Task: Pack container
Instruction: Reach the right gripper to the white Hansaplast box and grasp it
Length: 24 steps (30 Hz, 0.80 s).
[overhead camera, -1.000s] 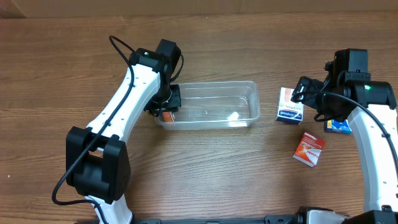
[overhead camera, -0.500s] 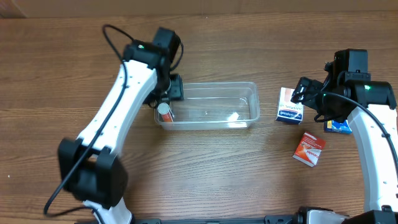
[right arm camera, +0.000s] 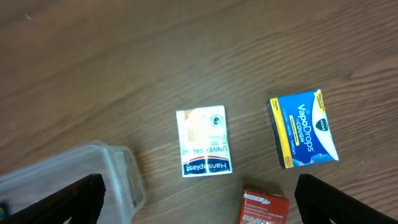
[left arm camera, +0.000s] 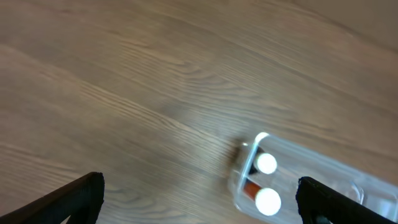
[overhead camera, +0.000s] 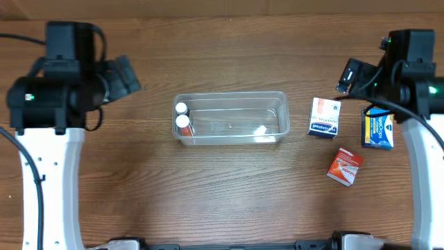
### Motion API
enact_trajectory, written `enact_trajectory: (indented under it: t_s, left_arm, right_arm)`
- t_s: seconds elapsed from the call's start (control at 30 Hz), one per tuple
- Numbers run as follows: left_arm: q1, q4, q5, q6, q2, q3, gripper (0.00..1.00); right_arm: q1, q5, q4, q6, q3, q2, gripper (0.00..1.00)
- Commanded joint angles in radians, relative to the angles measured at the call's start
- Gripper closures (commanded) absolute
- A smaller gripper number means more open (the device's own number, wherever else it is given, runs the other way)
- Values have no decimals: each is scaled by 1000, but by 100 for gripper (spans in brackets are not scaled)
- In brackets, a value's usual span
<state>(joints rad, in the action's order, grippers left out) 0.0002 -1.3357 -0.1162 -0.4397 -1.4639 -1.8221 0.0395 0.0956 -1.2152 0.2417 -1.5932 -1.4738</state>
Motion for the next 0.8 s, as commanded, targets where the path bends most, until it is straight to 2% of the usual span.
enact_trajectory:
  t_s: [0.0, 0.23, 0.47, 0.77]
  left_arm:
    - [50, 0, 38, -8, -2, -10, 0]
    - [54, 1, 31, -1, -2, -10, 0]
    - [54, 1, 31, 14, -2, -10, 0]
    - [54, 2, 31, 14, -2, -10, 0]
  right_arm:
    - [-1, 16, 2, -25, -11, -147, 0]
    - [-1, -3, 13, -26, -10, -394, 0]
    - [-1, -13, 17, -33, -10, -552, 0]
    - [-1, -49, 37, -60, 9, -608, 0]
